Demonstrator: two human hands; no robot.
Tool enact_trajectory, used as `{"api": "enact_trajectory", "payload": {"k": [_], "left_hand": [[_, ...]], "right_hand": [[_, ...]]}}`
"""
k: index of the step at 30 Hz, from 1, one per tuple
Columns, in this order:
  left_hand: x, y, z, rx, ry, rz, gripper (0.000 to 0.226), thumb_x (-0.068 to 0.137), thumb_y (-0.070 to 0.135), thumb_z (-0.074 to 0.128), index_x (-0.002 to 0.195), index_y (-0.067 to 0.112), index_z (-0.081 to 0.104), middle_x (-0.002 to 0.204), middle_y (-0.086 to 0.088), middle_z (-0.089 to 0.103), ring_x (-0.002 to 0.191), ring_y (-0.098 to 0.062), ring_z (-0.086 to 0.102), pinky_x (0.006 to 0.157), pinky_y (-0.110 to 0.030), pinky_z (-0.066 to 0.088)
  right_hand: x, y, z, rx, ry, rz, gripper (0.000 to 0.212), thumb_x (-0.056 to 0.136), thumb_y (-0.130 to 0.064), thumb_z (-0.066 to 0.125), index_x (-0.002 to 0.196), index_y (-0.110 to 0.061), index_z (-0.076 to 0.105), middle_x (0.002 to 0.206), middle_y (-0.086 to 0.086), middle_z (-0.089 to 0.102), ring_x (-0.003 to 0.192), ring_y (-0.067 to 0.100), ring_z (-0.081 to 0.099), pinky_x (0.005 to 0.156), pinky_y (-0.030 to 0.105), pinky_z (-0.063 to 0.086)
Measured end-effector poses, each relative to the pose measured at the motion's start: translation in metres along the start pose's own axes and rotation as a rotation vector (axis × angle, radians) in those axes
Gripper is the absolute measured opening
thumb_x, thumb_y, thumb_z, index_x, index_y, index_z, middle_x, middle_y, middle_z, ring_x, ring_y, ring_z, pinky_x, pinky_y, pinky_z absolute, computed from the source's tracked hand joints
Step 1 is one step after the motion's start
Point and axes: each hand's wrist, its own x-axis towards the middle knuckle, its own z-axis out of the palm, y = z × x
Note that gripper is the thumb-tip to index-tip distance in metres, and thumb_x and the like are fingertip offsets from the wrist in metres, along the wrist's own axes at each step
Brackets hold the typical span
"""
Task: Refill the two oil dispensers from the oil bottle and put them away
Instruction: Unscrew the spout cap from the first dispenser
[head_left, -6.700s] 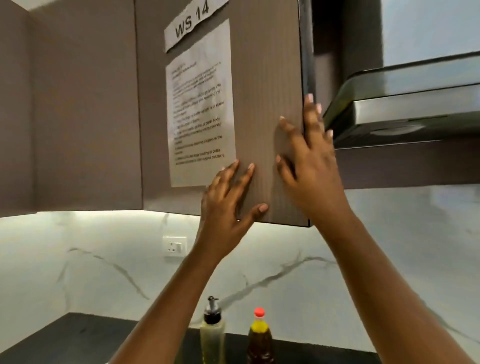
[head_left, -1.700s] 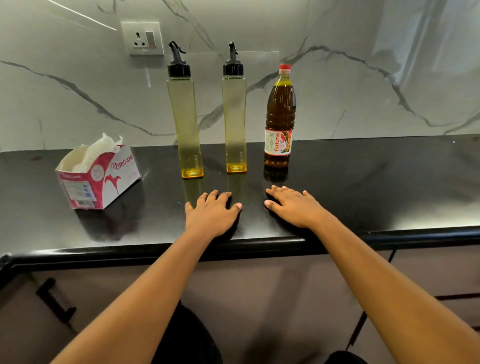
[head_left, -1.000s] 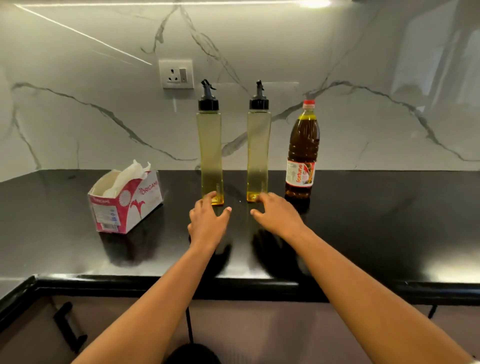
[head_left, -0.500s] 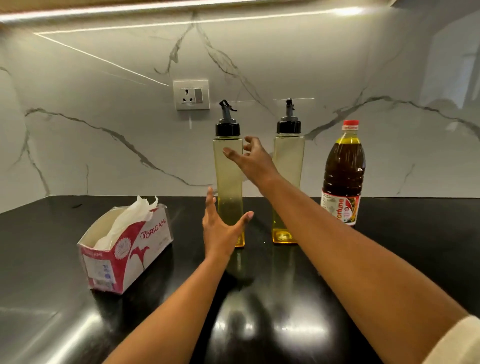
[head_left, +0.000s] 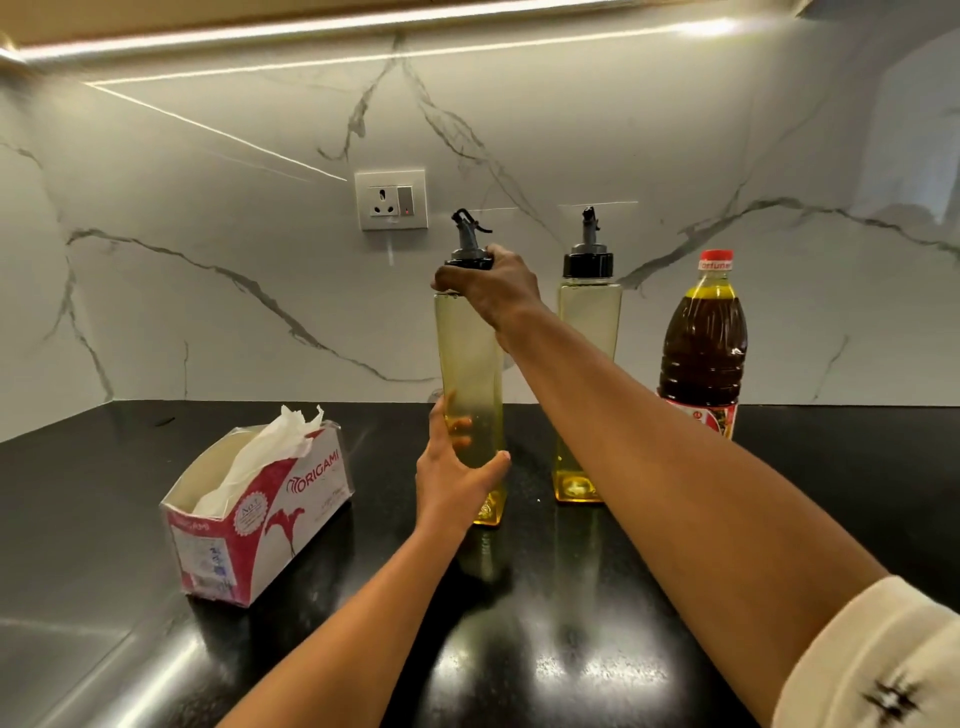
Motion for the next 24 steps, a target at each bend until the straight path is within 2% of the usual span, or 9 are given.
{"api": "enact_trajectory", "payload": {"k": [3, 7, 12, 14, 15, 16, 18, 21, 24], "left_hand": [[-0.006, 0.004, -0.001, -0.047, -0.041, 0.008, 0.091, 0.073, 0.024, 0.08, 0.139, 0.051, 0.024, 0.109, 0.016, 0.057, 0.106, -0.012, 0.058, 0.095, -0.042, 0.051], [-0.011, 0.004, -0.005, -0.132, -0.093, 0.025, 0.09, 0.073, 0.017, 0.08, 0.136, 0.054, 0.028, 0.111, 0.013, 0.058, 0.107, -0.01, 0.058, 0.093, -0.038, 0.053], [-0.013, 0.005, -0.013, -0.244, -0.171, 0.011, 0.087, 0.073, 0.007, 0.078, 0.13, 0.057, 0.036, 0.115, 0.004, 0.06, 0.108, -0.013, 0.061, 0.09, -0.04, 0.056], [-0.011, 0.006, -0.018, -0.309, -0.241, -0.006, 0.085, 0.07, 0.007, 0.079, 0.129, 0.054, 0.04, 0.117, 0.0, 0.061, 0.109, -0.018, 0.062, 0.089, -0.041, 0.056], [-0.011, 0.006, -0.021, -0.342, -0.286, -0.016, 0.084, 0.066, 0.01, 0.079, 0.129, 0.053, 0.042, 0.117, -0.002, 0.062, 0.108, -0.02, 0.063, 0.087, -0.04, 0.057], [-0.01, 0.007, -0.024, -0.375, -0.337, -0.029, 0.084, 0.062, 0.013, 0.08, 0.129, 0.05, 0.044, 0.118, -0.003, 0.063, 0.108, -0.021, 0.064, 0.085, -0.037, 0.057], [-0.008, 0.006, -0.031, -0.445, -0.462, -0.071, 0.084, 0.056, 0.017, 0.08, 0.129, 0.042, 0.046, 0.12, -0.004, 0.064, 0.109, -0.023, 0.064, 0.083, -0.034, 0.056], [-0.005, 0.001, -0.04, -0.514, -0.603, -0.125, 0.082, 0.057, 0.012, 0.08, 0.129, 0.035, 0.049, 0.126, -0.008, 0.063, 0.116, -0.027, 0.061, 0.087, -0.037, 0.054], [-0.003, -0.002, -0.044, -0.548, -0.647, -0.137, 0.084, 0.058, 0.009, 0.08, 0.132, 0.031, 0.048, 0.131, -0.012, 0.059, 0.12, -0.031, 0.058, 0.092, -0.043, 0.052]], "right_hand": [[-0.002, -0.001, -0.009, 0.073, -0.043, 0.011, 0.046, 0.073, -0.028, 0.077, 0.113, -0.016, 0.057, 0.107, 0.006, 0.062, 0.098, 0.021, 0.057, 0.07, 0.023, 0.044], [-0.004, -0.003, -0.014, 0.13, -0.132, 0.021, 0.042, 0.07, -0.024, 0.079, 0.105, -0.019, 0.057, 0.107, 0.009, 0.065, 0.103, 0.024, 0.061, 0.083, 0.028, 0.049], [-0.012, -0.011, -0.026, 0.191, -0.289, -0.012, 0.027, 0.081, -0.014, 0.071, 0.102, -0.011, 0.053, 0.083, 0.0, 0.064, 0.076, 0.007, 0.065, 0.062, 0.01, 0.045], [-0.014, -0.011, -0.031, 0.2, -0.336, -0.043, 0.022, 0.085, -0.012, 0.067, 0.102, -0.009, 0.052, 0.075, -0.004, 0.064, 0.064, -0.001, 0.065, 0.065, 0.009, 0.047], [-0.014, -0.01, -0.033, 0.204, -0.369, -0.053, 0.021, 0.086, -0.011, 0.066, 0.102, -0.009, 0.053, 0.071, -0.006, 0.066, 0.063, -0.004, 0.064, 0.073, 0.011, 0.047], [-0.014, -0.01, -0.036, 0.211, -0.415, -0.062, 0.019, 0.085, -0.011, 0.066, 0.1, -0.01, 0.054, 0.071, -0.008, 0.068, 0.066, -0.005, 0.065, 0.085, 0.018, 0.047], [-0.012, -0.009, -0.041, 0.233, -0.558, -0.068, 0.024, 0.08, -0.011, 0.069, 0.1, -0.012, 0.055, 0.086, -0.002, 0.072, 0.087, 0.004, 0.067, 0.103, 0.033, 0.041], [-0.006, -0.01, -0.046, 0.255, -0.789, -0.04, 0.045, 0.07, -0.018, 0.075, 0.109, -0.011, 0.053, 0.105, 0.004, 0.07, 0.112, 0.017, 0.06, 0.109, 0.043, 0.035], [-0.001, -0.01, -0.047, 0.304, -0.885, 0.007, 0.074, 0.053, -0.033, 0.089, 0.115, -0.014, 0.053, 0.114, 0.003, 0.067, 0.12, 0.02, 0.054, 0.106, 0.046, 0.039]]}}
